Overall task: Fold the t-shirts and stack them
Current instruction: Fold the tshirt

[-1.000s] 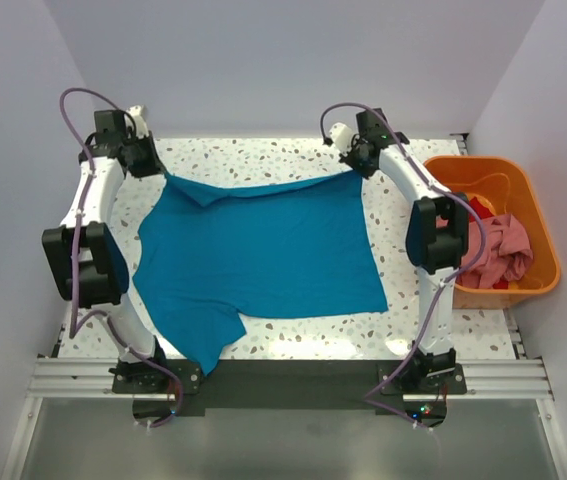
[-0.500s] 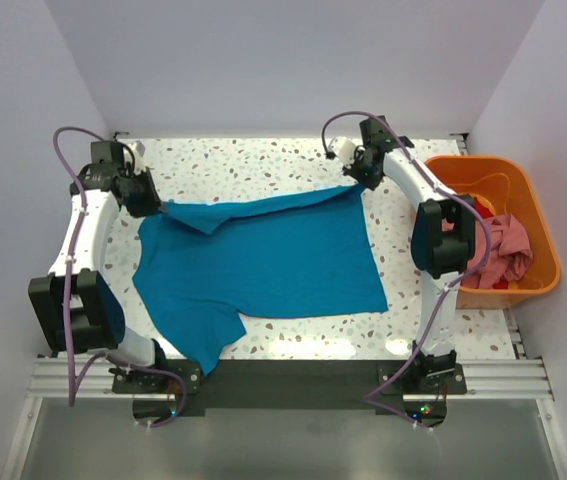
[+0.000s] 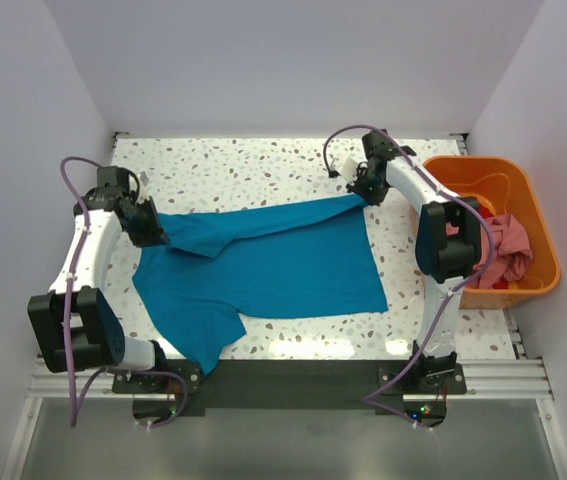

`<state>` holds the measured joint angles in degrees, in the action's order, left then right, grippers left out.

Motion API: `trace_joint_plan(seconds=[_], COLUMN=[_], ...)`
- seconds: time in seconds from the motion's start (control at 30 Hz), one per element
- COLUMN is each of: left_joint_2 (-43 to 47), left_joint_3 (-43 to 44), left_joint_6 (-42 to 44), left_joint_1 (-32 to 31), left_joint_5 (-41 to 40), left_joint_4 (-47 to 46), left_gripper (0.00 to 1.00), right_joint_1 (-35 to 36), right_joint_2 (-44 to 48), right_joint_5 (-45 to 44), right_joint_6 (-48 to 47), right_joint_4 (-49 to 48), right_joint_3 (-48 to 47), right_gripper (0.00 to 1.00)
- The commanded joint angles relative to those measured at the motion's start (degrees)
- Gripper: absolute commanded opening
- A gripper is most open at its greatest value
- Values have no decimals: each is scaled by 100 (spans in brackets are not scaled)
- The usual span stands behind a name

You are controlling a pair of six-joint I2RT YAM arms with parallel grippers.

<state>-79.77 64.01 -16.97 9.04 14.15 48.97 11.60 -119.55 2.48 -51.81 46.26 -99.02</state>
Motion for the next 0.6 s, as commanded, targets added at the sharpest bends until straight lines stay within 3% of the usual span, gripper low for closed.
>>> trace_joint_plan(seconds=[0.0,0.3,0.57], left_joint_2=[-91,-197,-144], left_joint_3=[366,1061,763], left_joint_6=[54,238,405], left_joint_1=[80,151,142], left_joint_5=[-71,0,-105], left_joint_4=[139,411,552], left_gripper=[0,0,0], right_joint_1=[-26,-17,-26], right_joint_2=[318,432,467], right_joint_5=[-37,-46,-20], right_joint_6=[-180,-171,-180], right_joint_4=[15,243,366], right_joint_3=[67,-38,181], right_gripper=[0,0,0])
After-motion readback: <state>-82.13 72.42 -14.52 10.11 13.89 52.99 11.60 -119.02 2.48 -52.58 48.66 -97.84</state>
